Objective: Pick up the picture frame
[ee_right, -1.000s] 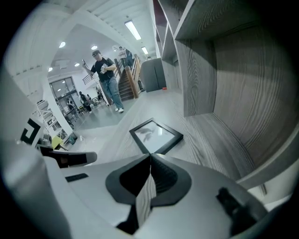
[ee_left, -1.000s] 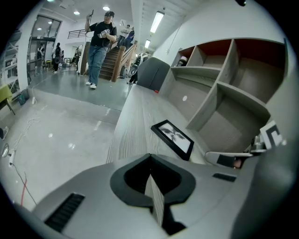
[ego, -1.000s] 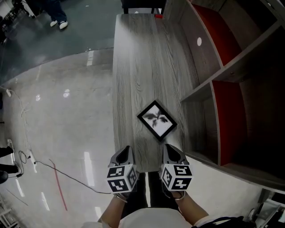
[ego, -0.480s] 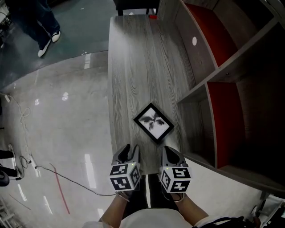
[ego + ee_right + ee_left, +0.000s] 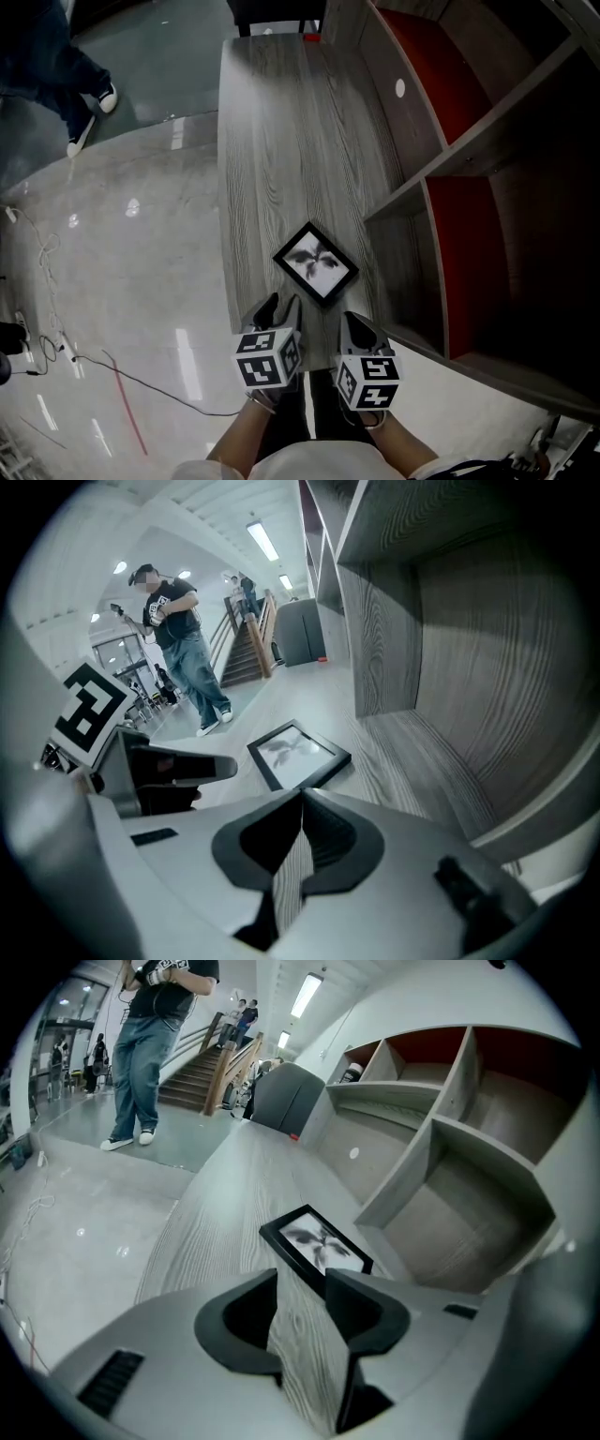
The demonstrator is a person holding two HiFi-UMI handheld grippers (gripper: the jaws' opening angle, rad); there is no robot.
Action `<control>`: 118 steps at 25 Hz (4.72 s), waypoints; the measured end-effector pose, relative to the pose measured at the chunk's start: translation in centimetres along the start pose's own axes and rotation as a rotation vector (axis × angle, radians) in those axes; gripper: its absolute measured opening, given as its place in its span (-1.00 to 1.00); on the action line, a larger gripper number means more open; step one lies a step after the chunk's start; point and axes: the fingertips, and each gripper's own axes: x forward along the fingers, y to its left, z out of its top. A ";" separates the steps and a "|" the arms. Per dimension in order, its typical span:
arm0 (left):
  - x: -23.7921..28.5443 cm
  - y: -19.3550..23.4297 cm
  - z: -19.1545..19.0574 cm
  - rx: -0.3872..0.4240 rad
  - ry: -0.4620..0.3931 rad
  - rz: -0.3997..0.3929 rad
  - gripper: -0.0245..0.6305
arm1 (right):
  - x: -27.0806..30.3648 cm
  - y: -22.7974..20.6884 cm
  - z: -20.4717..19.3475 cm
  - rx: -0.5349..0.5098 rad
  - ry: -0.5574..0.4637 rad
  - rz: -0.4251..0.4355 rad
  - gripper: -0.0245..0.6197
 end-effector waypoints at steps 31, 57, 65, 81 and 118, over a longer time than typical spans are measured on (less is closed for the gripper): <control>5.5 -0.2 0.4 -0.103 0.066 0.117 -0.41 | -0.1 -1.9 0.9 0.053 -0.013 -0.019 -0.82; 6.1 0.4 1.0 -0.201 0.142 0.131 -0.64 | 0.6 -1.7 1.0 0.066 0.003 0.003 -0.82; 5.4 1.4 1.4 -0.211 0.125 0.102 -0.69 | 0.9 -1.8 1.1 0.067 0.007 0.007 -0.82; 0.7 4.8 1.6 -0.245 0.039 0.130 -0.70 | 0.8 0.6 1.7 0.024 -0.004 0.045 -0.82; -21.4 1.0 13.7 0.040 -0.481 0.006 -0.70 | -9.7 9.5 14.5 -0.050 -0.347 0.110 -0.82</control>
